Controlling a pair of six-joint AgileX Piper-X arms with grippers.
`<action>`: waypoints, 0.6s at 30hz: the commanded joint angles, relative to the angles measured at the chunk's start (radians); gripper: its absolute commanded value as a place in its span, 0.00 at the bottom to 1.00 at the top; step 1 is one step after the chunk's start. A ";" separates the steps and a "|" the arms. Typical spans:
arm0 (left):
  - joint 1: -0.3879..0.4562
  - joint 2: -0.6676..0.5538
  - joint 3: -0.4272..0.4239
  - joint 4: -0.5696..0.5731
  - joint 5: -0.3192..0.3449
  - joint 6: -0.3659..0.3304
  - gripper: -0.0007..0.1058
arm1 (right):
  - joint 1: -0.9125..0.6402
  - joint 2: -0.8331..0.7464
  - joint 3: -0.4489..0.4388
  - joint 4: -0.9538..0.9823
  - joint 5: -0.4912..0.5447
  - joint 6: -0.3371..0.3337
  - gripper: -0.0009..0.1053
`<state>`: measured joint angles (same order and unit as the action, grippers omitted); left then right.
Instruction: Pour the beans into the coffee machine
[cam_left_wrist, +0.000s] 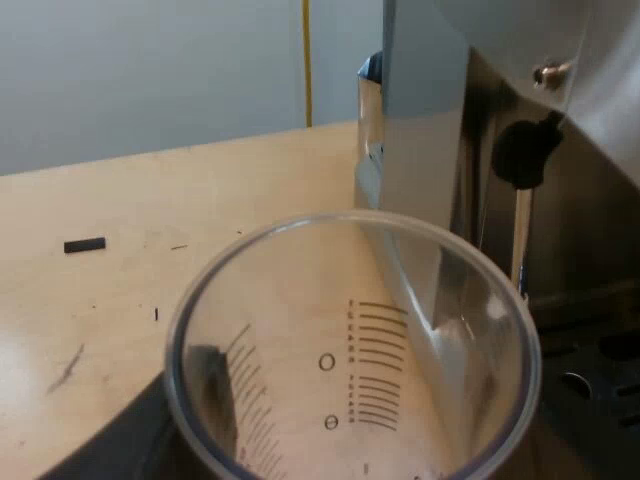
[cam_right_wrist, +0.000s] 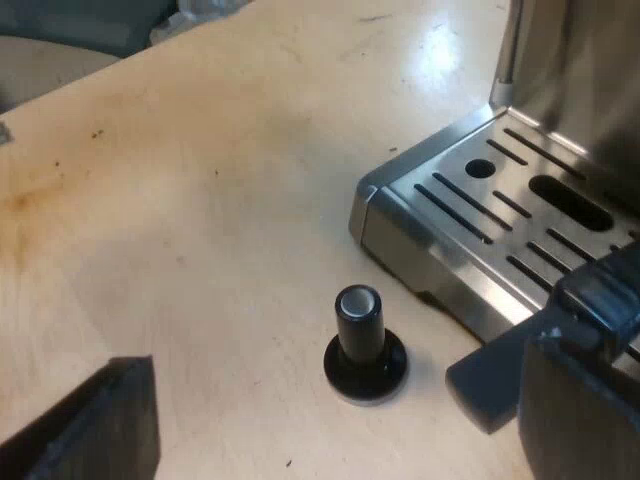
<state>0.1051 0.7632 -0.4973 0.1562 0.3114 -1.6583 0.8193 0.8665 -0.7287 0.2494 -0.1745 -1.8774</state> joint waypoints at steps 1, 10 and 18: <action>0.001 -0.005 0.047 -0.130 0.008 -0.016 0.23 | 0.001 0.030 0.016 -0.082 -0.010 -0.002 0.75; 0.001 0.070 0.209 -0.473 0.008 -0.021 0.23 | 0.001 0.155 0.022 -0.249 -0.009 -0.002 0.75; 0.001 0.260 0.210 -0.624 0.008 -0.021 0.23 | 0.001 0.238 0.022 -0.292 -0.009 -0.002 0.75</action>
<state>0.1051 1.0249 -0.2847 -0.4322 0.3130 -1.6682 0.8193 1.1047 -0.7030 -0.0247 -0.1745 -1.8706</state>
